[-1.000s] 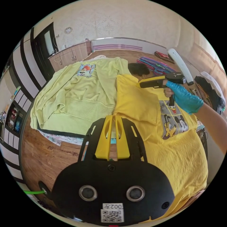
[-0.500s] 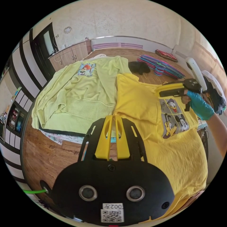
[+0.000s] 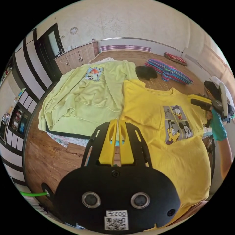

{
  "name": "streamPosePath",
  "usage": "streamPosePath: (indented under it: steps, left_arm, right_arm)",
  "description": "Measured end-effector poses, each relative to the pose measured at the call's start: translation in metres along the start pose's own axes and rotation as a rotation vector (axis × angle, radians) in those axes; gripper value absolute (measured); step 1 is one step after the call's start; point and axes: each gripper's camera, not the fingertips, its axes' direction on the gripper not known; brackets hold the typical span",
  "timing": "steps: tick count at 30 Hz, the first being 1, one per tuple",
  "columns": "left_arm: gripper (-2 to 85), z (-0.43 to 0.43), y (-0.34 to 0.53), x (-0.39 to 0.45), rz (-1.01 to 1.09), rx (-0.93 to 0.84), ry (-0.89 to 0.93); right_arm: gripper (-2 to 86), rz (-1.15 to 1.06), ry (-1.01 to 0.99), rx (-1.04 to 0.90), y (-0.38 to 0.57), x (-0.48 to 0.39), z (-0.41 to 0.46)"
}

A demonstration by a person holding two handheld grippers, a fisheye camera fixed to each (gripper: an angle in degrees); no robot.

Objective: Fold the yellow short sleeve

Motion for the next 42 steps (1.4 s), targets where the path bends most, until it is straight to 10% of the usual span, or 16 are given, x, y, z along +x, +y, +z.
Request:
streamPosePath:
  steps: [17, 42]
  left_arm:
    - [-1.0, -0.013, -0.065, 0.131, 0.221, -0.008, 0.251]
    - [3.7, 0.091, -0.18, 0.54, 0.764, -0.081, 0.621]
  right_arm:
    - [9.3, 0.647, 0.303, 0.016, 0.27, 0.054, -0.037]
    - [4.5, 0.724, 0.12, 0.179, 0.375, 0.05, 0.009]
